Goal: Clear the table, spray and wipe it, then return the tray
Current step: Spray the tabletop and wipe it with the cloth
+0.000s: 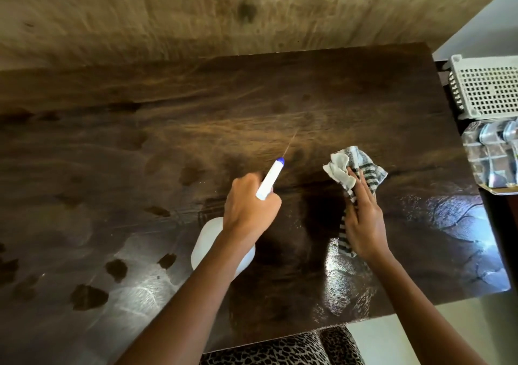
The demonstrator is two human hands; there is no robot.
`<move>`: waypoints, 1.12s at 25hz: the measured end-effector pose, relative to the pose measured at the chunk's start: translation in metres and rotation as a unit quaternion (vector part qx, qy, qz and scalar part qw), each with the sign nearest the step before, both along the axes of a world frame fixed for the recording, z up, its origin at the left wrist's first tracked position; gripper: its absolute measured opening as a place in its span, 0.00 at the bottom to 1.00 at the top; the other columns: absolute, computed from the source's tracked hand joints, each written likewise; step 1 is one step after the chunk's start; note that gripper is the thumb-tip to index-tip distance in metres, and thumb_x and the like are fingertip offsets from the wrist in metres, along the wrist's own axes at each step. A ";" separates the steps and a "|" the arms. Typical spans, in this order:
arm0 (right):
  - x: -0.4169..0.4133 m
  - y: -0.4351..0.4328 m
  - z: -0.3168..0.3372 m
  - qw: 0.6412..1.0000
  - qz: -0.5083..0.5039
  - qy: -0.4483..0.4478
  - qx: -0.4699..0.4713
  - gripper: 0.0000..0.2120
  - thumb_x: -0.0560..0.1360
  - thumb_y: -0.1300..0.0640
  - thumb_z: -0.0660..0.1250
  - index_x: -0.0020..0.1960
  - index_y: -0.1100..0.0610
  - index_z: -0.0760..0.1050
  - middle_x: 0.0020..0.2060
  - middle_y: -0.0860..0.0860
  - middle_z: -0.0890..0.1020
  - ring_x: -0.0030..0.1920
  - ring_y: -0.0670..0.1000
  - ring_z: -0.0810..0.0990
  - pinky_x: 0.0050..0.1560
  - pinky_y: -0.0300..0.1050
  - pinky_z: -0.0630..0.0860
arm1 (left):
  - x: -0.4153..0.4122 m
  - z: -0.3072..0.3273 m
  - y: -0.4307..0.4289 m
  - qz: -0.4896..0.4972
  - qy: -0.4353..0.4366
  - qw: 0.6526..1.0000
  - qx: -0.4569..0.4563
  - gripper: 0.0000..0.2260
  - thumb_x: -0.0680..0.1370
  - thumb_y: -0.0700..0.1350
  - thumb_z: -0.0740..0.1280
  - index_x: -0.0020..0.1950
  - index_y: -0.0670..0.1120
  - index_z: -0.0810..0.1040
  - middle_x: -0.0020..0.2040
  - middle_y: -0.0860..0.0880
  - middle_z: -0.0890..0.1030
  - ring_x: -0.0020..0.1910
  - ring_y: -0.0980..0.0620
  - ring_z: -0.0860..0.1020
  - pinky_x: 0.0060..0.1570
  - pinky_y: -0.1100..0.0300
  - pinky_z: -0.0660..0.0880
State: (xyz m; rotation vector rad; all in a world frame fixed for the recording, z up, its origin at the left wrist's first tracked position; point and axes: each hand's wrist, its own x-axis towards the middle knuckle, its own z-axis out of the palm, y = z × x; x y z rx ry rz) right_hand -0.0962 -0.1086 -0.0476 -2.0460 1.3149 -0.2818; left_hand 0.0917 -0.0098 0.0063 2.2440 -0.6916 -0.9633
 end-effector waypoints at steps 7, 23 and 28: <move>0.007 -0.001 -0.001 1.000 0.022 0.001 -0.008 0.25 0.80 0.63 0.56 0.74 0.50 0.58 0.74 0.49 0.59 0.75 0.48 0.52 0.71 0.60 0.59 | 0.031 0.009 0.016 0.131 0.049 0.990 -0.024 0.07 0.73 0.34 0.64 0.44 0.44 0.78 0.39 0.47 0.77 0.32 0.52 0.75 0.28 0.63 0.69; 0.044 -0.001 -0.002 0.999 0.028 -0.031 -0.005 0.24 0.80 0.63 0.56 0.74 0.49 0.58 0.74 0.49 0.60 0.75 0.51 0.53 0.71 0.53 0.60 | 0.060 0.014 0.008 0.148 0.088 0.985 -0.022 0.05 0.73 0.36 0.66 0.46 0.45 0.77 0.45 0.46 0.77 0.40 0.51 0.77 0.35 0.60 0.74; 0.053 -0.001 -0.001 0.999 0.020 -0.041 -0.003 0.25 0.80 0.62 0.56 0.74 0.48 0.57 0.74 0.49 0.59 0.75 0.51 0.53 0.72 0.57 0.60 | 0.075 0.021 -0.025 0.169 0.056 0.984 -0.010 0.07 0.75 0.42 0.67 0.50 0.47 0.71 0.45 0.50 0.73 0.40 0.51 0.74 0.40 0.56 0.75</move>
